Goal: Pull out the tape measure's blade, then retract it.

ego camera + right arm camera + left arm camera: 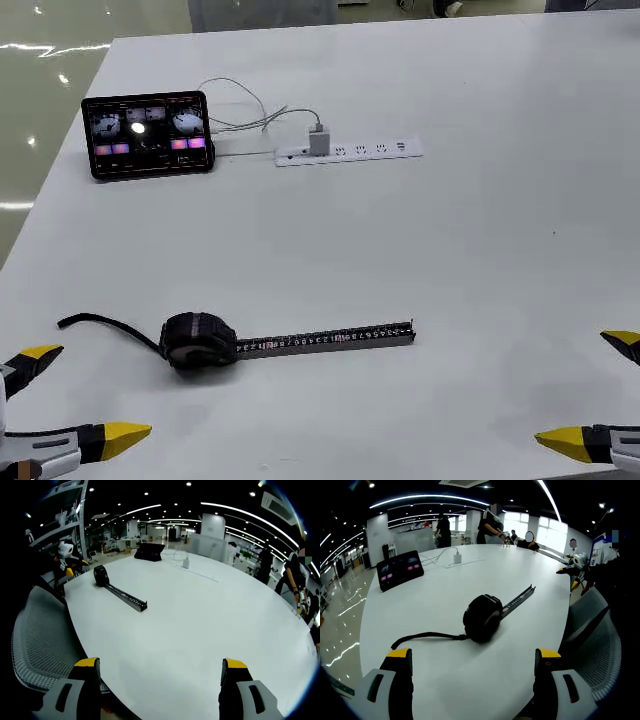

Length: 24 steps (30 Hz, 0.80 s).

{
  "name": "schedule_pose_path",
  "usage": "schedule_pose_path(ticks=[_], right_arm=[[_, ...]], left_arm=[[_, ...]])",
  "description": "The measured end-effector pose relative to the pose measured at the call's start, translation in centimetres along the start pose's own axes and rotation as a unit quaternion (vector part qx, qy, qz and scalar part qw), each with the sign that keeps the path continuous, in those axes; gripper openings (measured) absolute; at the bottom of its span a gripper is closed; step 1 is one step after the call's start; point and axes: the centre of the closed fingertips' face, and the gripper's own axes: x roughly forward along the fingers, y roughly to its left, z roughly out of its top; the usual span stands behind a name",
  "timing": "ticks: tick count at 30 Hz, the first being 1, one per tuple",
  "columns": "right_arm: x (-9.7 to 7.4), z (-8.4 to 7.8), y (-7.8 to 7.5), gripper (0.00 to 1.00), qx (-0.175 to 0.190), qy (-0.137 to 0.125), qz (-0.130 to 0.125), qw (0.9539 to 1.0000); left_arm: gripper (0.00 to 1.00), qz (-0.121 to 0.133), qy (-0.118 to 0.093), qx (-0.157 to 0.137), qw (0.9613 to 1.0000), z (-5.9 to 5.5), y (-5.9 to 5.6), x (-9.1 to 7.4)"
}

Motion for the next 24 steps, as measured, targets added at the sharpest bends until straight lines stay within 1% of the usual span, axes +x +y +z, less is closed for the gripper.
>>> schedule_pose_path(ticks=[2,3,4,5,9,13,19,24], right_arm=[[0.0,-0.1,0.0,0.99,-0.002,0.002,0.001,1.0],[0.1,-0.1,0.0,0.99,-0.002,0.003,0.001,1.0],[0.1,-0.1,0.0,0.99,-0.003,0.005,0.0,1.0],[0.1,-0.1,0.1,0.99,-0.004,0.005,0.001,1.0],[0.2,0.1,0.2,0.99,-0.007,0.005,0.003,1.0],[0.3,0.2,0.4,0.99,-0.01,0.006,0.006,0.9999],[0.7,0.5,0.5,0.99,-0.023,0.017,0.018,0.9994],[1.5,1.4,0.3,0.99,-0.042,0.025,0.031,0.9983]], left_arm=[[0.99,0.001,0.0,-0.002,1.0,0.0,0.1,0.0],[0.99,0.008,0.001,0.001,1.0,0.0,0.3,-0.1],[0.99,0.006,0.007,0.0,1.0,-0.1,0.2,-0.1],[0.99,0.003,0.008,-0.001,1.0,-0.2,0.2,-0.1],[0.99,0.007,0.008,0.006,0.9999,0.1,0.3,0.0],[0.99,0.01,0.006,0.004,0.9999,0.2,0.4,0.1],[0.99,0.023,0.008,0.0,0.9997,0.5,0.7,0.9],[0.99,0.026,0.008,-0.003,0.9996,1.4,0.1,2.0]])
